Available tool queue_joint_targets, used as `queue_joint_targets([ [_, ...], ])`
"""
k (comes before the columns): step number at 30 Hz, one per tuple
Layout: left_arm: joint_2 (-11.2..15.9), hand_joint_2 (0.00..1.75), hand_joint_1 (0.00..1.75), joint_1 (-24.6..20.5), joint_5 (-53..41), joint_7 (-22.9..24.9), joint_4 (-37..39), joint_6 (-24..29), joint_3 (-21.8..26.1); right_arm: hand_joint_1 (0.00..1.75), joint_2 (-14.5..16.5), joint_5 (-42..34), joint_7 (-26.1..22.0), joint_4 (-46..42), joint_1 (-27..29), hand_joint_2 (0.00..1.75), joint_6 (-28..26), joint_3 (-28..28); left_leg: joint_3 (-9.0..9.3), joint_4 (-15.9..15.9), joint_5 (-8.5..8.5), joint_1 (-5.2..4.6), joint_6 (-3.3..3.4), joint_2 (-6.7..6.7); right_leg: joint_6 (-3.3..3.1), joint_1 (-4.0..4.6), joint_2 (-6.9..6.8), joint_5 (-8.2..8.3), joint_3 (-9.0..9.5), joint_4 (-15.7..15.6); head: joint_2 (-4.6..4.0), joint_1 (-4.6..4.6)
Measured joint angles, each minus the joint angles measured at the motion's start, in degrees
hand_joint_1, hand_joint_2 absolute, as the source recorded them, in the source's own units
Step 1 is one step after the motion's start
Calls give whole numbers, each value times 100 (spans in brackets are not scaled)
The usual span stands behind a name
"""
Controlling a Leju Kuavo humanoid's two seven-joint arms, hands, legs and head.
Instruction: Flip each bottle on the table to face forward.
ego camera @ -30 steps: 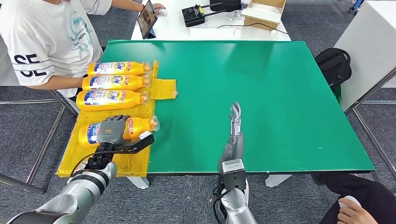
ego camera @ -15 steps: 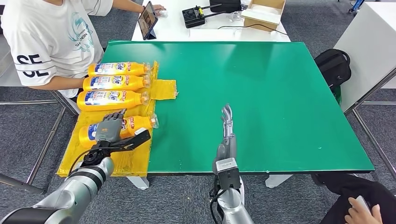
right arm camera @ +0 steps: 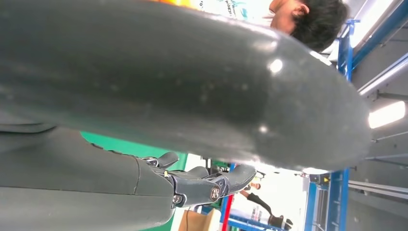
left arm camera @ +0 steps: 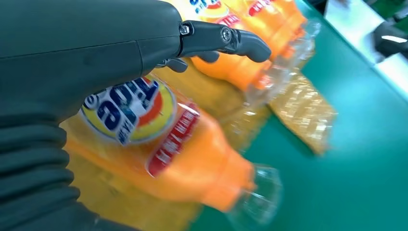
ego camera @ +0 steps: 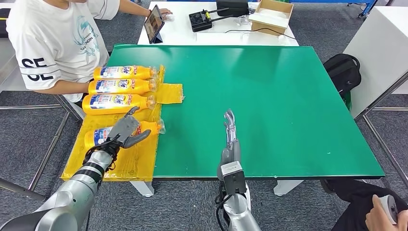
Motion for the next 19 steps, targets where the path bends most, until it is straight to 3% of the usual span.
queue_joint_targets([
  [4,-180,0,0,156,651,-454,-244,324,405,0,3,2,0,68,-2,0,14,-28,-7,1,4,0,0,4,7,0,1,8,-9,1,0,1],
  [7,-410,0,0,401,1399,-592,-739,1441,542,0,13,89,-1,111,8,0,-1,-48,-17,1,3,0,1,15,10,0,6,12,-20,2,0,2],
  [9,-590,87,0,673,2143,-641,-1391,2529,440,0,21,176,0,139,18,0,-45,-62,-27,2,1,-1,0,27,10,0,13,13,-34,2,0,1],
  [11,-699,175,0,938,2656,-656,-2023,3292,233,0,24,228,0,165,21,0,-112,-72,-38,3,0,-1,0,27,12,0,16,10,-45,2,0,1],
  [14,-794,175,0,1472,3044,-665,-3140,3944,-268,0,24,260,-1,190,28,0,-268,-63,-53,3,-3,0,-1,26,11,1,16,5,-60,2,0,1],
  [19,-969,175,0,2164,3130,-668,-4556,4101,-835,0,20,261,-1,188,58,0,-416,-28,-78,3,-10,0,2,28,10,0,16,4,-82,1,0,3],
])
